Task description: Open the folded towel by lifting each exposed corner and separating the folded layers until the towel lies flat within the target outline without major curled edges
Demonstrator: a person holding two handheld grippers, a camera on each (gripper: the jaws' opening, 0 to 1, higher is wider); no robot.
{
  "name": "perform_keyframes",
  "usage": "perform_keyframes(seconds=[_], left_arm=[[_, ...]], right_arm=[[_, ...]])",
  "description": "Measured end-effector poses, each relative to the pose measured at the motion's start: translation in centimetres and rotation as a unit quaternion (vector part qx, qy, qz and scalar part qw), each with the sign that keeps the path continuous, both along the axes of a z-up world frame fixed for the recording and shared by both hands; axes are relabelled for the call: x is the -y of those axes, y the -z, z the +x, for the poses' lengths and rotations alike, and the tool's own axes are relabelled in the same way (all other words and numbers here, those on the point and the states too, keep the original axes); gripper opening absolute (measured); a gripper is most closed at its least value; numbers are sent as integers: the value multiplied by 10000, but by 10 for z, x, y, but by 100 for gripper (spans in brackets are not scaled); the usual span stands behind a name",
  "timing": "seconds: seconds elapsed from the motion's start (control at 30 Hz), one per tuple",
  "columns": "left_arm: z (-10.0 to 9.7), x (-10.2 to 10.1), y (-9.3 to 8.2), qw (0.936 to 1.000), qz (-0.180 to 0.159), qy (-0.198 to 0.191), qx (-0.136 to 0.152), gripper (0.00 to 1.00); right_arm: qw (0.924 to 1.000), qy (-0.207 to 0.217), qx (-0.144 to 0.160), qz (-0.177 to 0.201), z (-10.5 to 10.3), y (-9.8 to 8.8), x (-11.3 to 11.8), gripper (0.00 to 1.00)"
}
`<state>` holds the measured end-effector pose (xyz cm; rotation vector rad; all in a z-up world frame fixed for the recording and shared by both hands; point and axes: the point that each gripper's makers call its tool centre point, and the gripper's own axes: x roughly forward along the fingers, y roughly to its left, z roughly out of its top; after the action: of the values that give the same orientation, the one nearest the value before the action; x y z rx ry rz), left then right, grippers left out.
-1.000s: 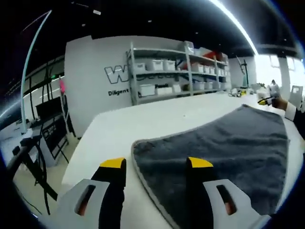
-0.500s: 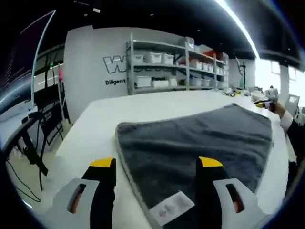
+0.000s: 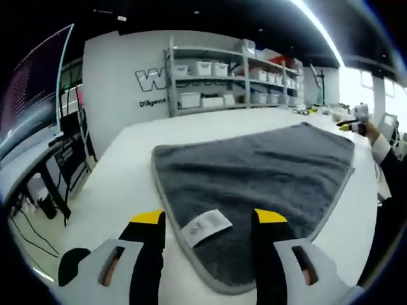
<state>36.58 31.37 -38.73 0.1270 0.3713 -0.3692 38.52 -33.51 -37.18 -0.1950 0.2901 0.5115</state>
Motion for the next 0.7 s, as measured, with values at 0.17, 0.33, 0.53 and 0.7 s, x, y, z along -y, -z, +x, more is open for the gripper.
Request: perform_keyframes(seconds=[0.17, 0.33, 0.53, 0.7], left_arm=[[-18, -8, 5, 9999, -76, -142, -51, 53], [-29, -16, 12, 9995, 105, -279, -59, 51], [-41, -21, 18, 9996, 68, -221, -190, 49], [-43, -19, 21, 9996, -42, -186, -208, 48]], right_arm=[[9998, 176, 65, -63, -12, 8, -2, 31], [9996, 276, 85, 36, -26, 11, -2, 31], [9994, 336, -50, 87, -47, 22, 0, 33], [9991, 388, -181, -33, -58, 31, 3, 33]])
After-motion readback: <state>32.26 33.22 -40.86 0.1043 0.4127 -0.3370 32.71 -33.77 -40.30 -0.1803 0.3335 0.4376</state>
